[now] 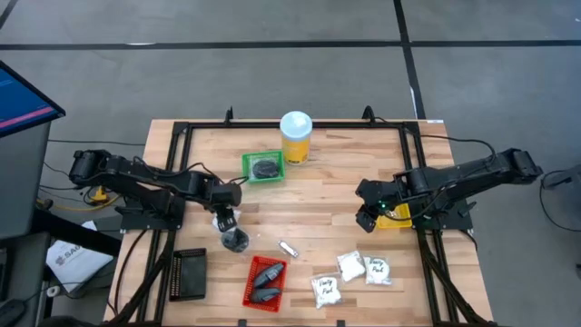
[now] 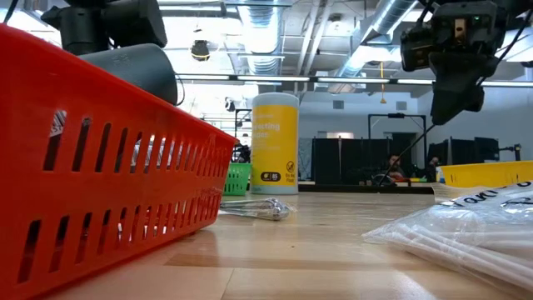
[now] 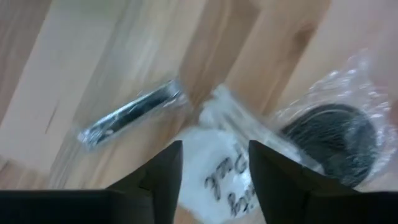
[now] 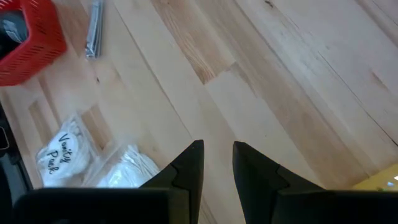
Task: Pick & Place Travel size toiletries
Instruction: Put the white cotton pack into the black bin
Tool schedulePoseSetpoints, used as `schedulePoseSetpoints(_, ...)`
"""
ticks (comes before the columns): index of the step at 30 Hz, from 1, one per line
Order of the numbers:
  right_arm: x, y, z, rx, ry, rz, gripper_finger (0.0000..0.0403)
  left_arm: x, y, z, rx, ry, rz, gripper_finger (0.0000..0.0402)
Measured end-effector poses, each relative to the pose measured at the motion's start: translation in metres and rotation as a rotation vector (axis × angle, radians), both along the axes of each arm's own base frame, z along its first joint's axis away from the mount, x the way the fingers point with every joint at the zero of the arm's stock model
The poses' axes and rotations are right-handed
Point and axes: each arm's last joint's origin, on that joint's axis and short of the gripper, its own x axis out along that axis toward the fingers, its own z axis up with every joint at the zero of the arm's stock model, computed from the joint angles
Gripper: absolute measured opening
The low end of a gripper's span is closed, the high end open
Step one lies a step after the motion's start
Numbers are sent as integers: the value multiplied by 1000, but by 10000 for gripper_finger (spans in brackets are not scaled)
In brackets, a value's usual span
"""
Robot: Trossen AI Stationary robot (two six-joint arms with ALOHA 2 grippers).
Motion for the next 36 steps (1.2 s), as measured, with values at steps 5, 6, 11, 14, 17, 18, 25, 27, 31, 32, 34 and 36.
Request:
schedulePoseSetpoints(5, 0, 0, 0, -7, -7, 13, 77, -4, 1, -1, -3, 37, 97, 219)
schedulePoseSetpoints(6, 1, 0, 0, -6, -8, 13, 77, -5, 1, -1, -7, 41, 115, 226)
schedulePoseSetpoints(11, 1, 0, 0, -6, -8, 13, 77, -9, 1, -2, -17, 82, 190, 254)
schedulePoseSetpoints(14, 1, 0, 0, -7, -8, 13, 77, -12, 1, -2, -24, 99, 243, 265)
schedulePoseSetpoints(17, 1, 0, 0, -8, -8, 15, 77, -12, 1, -2, -35, 103, 276, 270)
schedulePoseSetpoints(18, 1, 0, 0, -8, -8, 16, 77, -12, 1, -2, -37, 103, 285, 270)
schedulePoseSetpoints(25, 0, 0, 0, -12, -9, 23, 77, -26, 0, -22, -81, 173, 349, 264)
schedulePoseSetpoints(27, 1, 0, 0, -12, -9, 23, 77, -28, 0, -26, -91, 177, 352, 262)
schedulePoseSetpoints(31, 1, 0, 0, -12, -9, 23, 77, -26, -1, -32, -135, 129, 339, 256)
schedulePoseSetpoints(32, 1, 0, 0, -12, -9, 23, 77, -25, -1, -34, -153, 114, 335, 254)
schedulePoseSetpoints(34, 1, 0, 0, -12, -9, 23, 77, -24, -2, -37, -183, 89, 327, 247)
schedulePoseSetpoints(36, 1, 0, 0, -12, -9, 23, 77, -25, -2, -39, -194, 86, 324, 233)
